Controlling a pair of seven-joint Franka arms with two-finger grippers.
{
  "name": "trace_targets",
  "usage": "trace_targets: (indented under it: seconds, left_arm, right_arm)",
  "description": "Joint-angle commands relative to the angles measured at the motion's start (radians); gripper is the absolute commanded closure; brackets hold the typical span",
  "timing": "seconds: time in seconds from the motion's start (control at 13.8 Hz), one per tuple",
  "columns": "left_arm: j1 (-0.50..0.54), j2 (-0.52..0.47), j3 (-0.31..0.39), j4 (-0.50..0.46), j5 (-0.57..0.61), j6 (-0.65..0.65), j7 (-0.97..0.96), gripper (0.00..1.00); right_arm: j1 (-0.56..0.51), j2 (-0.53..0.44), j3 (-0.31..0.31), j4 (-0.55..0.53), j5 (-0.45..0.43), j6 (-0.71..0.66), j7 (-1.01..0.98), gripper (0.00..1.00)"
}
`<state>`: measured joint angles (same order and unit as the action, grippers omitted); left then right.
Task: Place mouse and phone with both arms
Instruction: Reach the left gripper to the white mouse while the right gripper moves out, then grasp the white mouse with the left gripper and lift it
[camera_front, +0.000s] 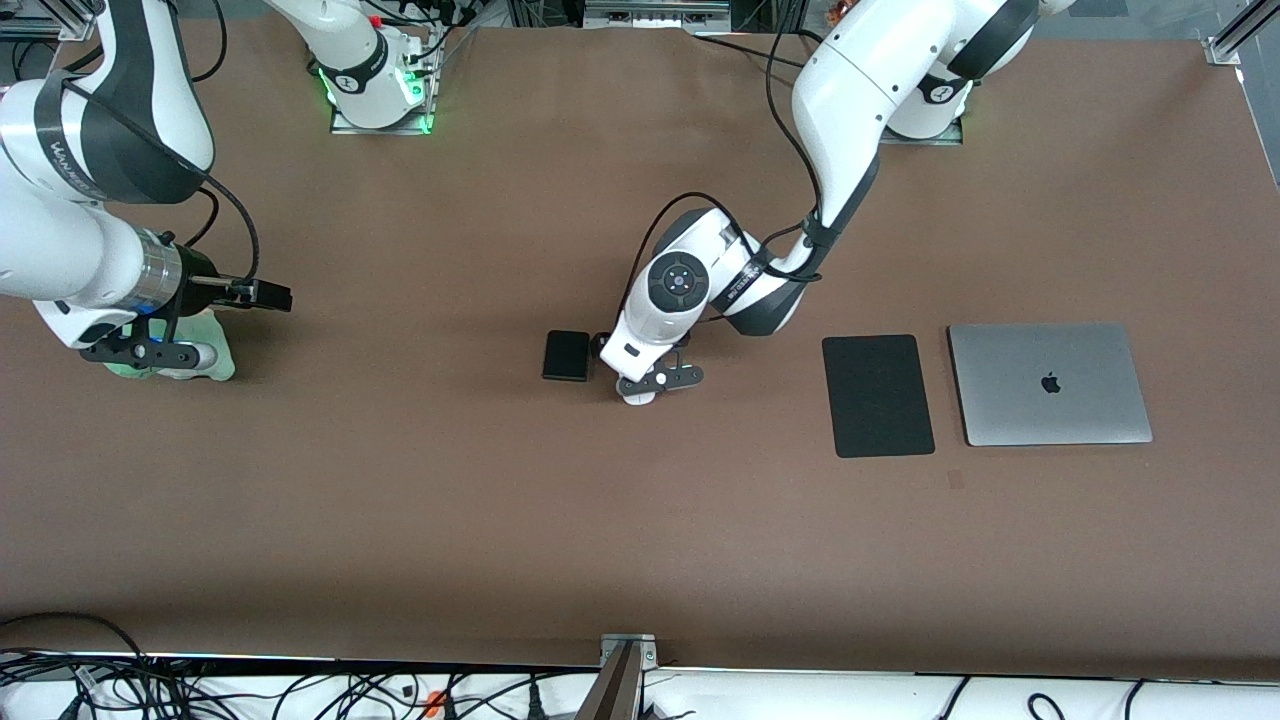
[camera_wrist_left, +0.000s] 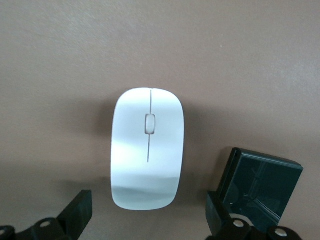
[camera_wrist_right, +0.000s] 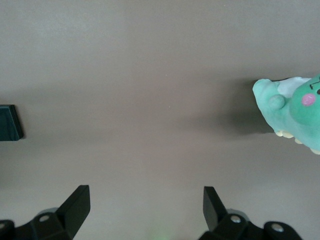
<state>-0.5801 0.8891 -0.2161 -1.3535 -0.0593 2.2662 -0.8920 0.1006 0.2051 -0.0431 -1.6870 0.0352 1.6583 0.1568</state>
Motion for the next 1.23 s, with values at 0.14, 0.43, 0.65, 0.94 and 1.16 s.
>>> trace_targets:
  seconds: [0.14,0.43,0.65,0.94,1.16]
  left_arm:
    - [-0.021,0.040,0.018,0.037,0.047,0.012,0.008,0.09]
    - [-0.020,0.047,0.018,0.037,0.061,0.012,0.013,0.40]
    - [-0.007,0.037,0.018,0.039,0.062,0.007,0.086,0.68]
    - [0.095,-0.010,0.014,0.022,0.064,-0.007,0.165,0.81]
    - [0.187,-0.094,0.011,-0.060,0.064,-0.053,0.238,0.84]
  right_arm:
    - [0.007,-0.001,-0.001,-0.003,0.055,0.009,0.023,0.00]
    - [0.007,0.000,-0.001,-0.003,0.057,0.011,0.023,0.00]
    - [0.017,0.000,-0.001,-0.003,0.057,0.012,0.023,0.00]
    - [0.019,0.000,-0.001,-0.003,0.063,0.014,0.023,0.00]
    - [0.025,0.005,-0.001,0.000,0.063,0.021,0.023,0.00]
